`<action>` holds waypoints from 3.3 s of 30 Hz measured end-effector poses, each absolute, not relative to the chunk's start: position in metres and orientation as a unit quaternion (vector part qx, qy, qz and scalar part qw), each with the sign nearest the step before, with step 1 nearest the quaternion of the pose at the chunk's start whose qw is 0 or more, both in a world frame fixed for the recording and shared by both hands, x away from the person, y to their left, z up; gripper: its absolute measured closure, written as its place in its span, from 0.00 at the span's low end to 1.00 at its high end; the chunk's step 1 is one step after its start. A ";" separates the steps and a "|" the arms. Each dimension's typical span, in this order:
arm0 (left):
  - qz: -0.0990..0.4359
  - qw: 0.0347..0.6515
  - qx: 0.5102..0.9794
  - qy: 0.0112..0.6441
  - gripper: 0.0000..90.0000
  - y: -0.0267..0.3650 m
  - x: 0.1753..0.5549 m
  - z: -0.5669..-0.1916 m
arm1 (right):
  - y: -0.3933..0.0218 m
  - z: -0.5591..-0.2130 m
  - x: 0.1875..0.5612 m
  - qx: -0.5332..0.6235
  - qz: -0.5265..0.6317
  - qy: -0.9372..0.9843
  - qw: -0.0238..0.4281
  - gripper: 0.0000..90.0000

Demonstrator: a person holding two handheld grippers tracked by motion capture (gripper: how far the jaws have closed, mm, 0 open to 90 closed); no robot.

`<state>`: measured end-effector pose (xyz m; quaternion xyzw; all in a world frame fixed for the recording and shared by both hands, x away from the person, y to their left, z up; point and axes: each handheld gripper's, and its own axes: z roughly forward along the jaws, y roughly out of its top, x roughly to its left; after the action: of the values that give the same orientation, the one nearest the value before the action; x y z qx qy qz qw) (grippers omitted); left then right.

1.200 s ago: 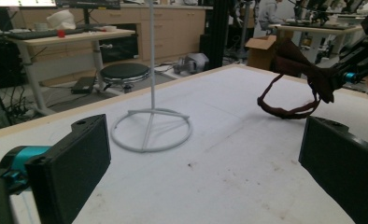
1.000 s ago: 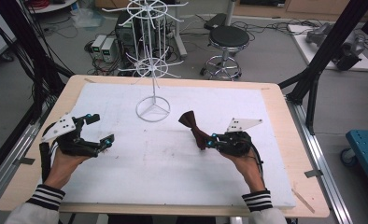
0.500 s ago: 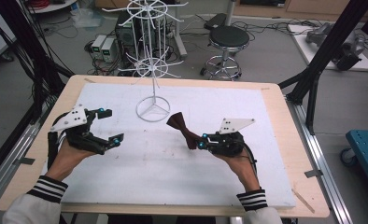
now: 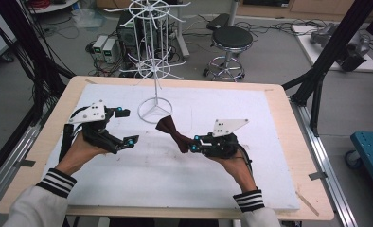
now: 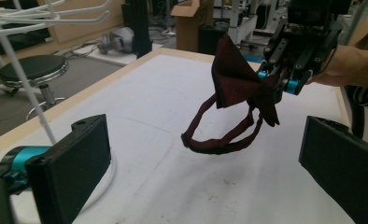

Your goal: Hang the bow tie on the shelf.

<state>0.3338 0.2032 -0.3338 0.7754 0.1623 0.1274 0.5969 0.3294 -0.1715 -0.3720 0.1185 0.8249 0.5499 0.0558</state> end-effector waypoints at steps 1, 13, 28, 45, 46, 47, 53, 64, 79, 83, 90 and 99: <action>0.127 0.596 0.777 0.160 0.03 0.201 0.335 -0.333 | -0.170 -0.372 0.329 0.116 0.551 0.825 0.052 0.93; 0.087 0.579 0.800 0.133 0.03 0.171 0.339 -0.331 | -0.160 -0.370 0.326 0.086 0.563 0.820 0.044 0.93; 0.067 0.568 0.814 0.103 0.26 0.154 0.343 -0.332 | -0.150 -0.371 0.328 0.066 0.566 0.821 0.042 0.93; 0.038 0.575 0.811 0.097 0.86 0.159 0.343 -0.328 | -0.150 -0.374 0.331 0.078 0.556 0.826 0.049 0.93; 0.031 0.572 0.813 0.107 0.90 0.159 0.342 -0.328 | -0.150 -0.374 0.331 0.080 0.556 0.826 0.047 0.93; 0.025 0.569 0.814 0.114 0.91 0.159 0.342 -0.328 | -0.150 -0.374 0.332 0.079 0.555 0.827 0.048 0.93; 0.038 0.562 0.819 0.114 0.93 0.159 0.339 -0.326 | -0.147 -0.376 0.332 0.081 0.552 0.829 0.047 0.93; 0.060 0.565 0.814 0.122 0.93 0.164 0.337 -0.322 | -0.150 -0.375 0.330 0.173 0.564 0.799 0.116 0.11; 0.083 0.586 0.790 0.161 0.93 0.178 0.340 -0.315 | -0.176 -0.363 0.320 0.207 0.595 0.760 0.162 0.01; 0.090 0.592 0.781 0.178 0.93 0.180 0.341 -0.311 | -0.188 -0.367 0.314 0.226 0.602 0.745 0.178 0.01; 0.102 0.588 0.779 0.191 0.93 0.180 0.344 -0.298 | -0.211 -0.377 0.299 0.241 0.602 0.731 0.213 0.01; 0.115 0.590 0.773 0.203 0.93 0.173 0.352 -0.282 | -0.238 -0.394 0.282 0.264 0.608 0.708 0.244 0.01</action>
<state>0.3520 0.1733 -0.2816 0.7733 0.2028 0.1148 0.5897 0.2817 -0.2385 -0.3936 0.2642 0.7079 0.6080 0.2438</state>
